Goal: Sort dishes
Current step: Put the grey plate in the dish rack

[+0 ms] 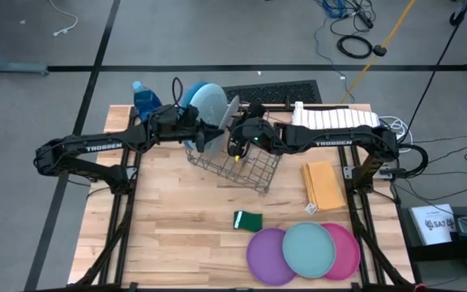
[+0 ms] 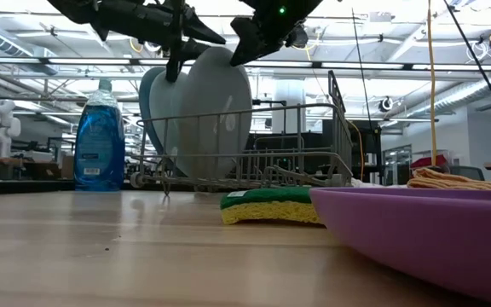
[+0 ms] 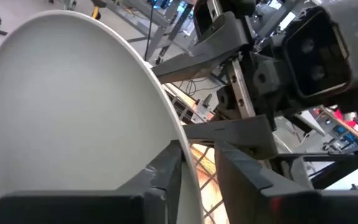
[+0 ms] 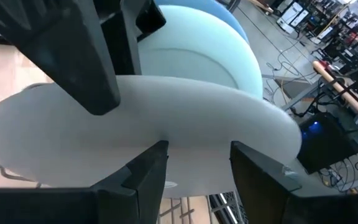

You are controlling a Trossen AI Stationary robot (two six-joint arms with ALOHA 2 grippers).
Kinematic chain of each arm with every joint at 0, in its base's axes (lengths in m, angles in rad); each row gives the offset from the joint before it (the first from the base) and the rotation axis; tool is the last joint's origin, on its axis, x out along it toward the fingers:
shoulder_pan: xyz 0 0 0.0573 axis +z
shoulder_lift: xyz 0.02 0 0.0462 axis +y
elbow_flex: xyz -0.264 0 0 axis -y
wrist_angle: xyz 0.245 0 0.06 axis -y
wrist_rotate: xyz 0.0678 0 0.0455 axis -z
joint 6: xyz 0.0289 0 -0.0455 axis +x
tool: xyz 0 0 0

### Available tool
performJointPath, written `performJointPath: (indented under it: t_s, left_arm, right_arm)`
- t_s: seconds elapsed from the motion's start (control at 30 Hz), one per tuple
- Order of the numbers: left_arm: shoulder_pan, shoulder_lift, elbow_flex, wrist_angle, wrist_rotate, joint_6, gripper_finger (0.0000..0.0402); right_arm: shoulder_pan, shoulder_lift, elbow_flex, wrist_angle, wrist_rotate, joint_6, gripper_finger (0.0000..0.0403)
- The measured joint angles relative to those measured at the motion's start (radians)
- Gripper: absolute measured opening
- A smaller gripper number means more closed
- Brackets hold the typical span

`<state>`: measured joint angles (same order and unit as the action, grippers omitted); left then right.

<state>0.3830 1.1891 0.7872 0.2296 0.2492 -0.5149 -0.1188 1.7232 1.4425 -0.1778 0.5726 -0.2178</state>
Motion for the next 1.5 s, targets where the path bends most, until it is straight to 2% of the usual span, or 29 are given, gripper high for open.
performJointPath:
  t_s: [0.3,0.53,0.77,0.9,1.2,1.5]
  left_arm:
    - [-0.006,-0.089,-0.001,0.007,0.01,-0.003,0.0111]
    - [-0.006,-0.159,0.0,-0.009,0.01,-0.003,0.0111]
    - [-0.006,-0.14,0.0,-0.107,-0.059,-0.002,0.0111]
    - [-0.006,-0.136,0.0,-0.109,-0.107,0.007,0.0111]
    - [-0.006,-0.137,0.0,-0.074,-0.145,0.059,0.0112]
    - [-0.006,-0.198,-0.001,0.116,-0.011,0.085,0.0112]
  right_arm:
    - [-0.001,0.025,0.0,0.036,-0.01,0.0,0.0171]
    - [-0.011,0.025,0.0,0.061,-0.082,0.049,0.0171]
    - [0.0,0.024,0.0,0.057,-0.081,0.076,0.0171]
    - [0.01,0.024,0.0,0.063,-0.08,0.08,0.0171]
    - [0.011,0.023,0.0,0.074,-0.076,0.077,0.0171]
    - [-0.047,0.028,0.0,0.143,-0.088,0.015,0.0171]
